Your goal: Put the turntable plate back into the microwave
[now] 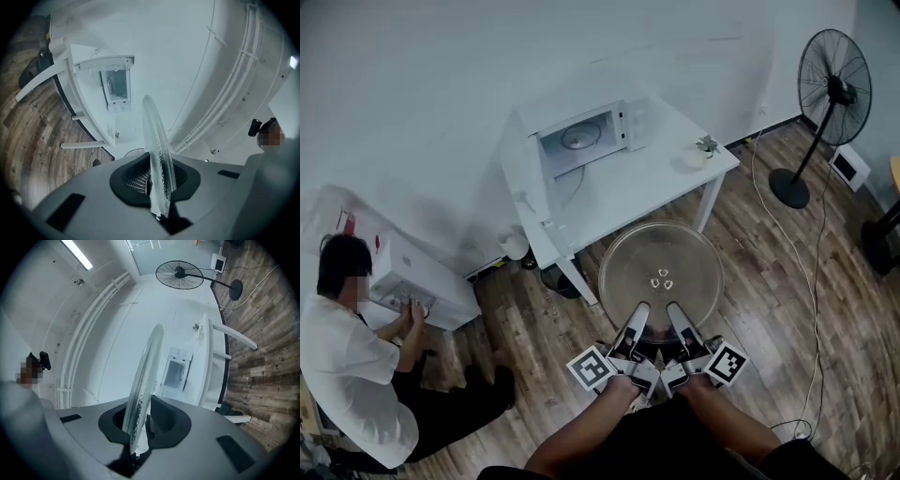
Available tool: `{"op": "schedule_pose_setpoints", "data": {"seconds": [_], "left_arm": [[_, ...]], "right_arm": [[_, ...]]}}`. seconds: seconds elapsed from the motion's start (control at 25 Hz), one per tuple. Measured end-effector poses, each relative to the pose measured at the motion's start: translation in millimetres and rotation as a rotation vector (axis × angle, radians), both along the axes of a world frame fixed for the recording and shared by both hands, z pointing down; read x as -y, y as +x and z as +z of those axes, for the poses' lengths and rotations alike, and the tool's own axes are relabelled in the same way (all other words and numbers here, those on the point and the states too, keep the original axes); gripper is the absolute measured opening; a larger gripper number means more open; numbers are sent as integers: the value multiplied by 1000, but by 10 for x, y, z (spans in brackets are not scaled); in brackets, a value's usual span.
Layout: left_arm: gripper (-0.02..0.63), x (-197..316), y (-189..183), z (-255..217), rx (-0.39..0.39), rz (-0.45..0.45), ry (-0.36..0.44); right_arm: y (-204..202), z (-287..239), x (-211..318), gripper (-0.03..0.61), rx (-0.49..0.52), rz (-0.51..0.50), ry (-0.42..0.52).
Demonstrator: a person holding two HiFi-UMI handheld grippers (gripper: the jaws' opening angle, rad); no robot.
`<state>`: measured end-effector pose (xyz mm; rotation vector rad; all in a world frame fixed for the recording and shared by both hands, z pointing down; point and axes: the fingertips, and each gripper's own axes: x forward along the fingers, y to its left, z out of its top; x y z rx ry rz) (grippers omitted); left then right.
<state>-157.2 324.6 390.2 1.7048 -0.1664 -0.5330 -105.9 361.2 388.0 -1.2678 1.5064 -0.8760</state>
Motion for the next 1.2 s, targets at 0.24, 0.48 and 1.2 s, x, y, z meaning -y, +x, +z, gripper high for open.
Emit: {"op": "schedule_pose_setpoints", "data": {"seconds": [0.24,0.48,1.2], "left_arm": [[52,383,220,34,-1,-14,-5],[51,854,590,49,5,-67,-5],[52,1792,1589,215,17,-285,-39]], "right_arm": [[222,29,391,69,-2,-20,-11],[614,38,886,69,1,-70,-13],[1670,208,1945,69,21,-287,-50]]}}
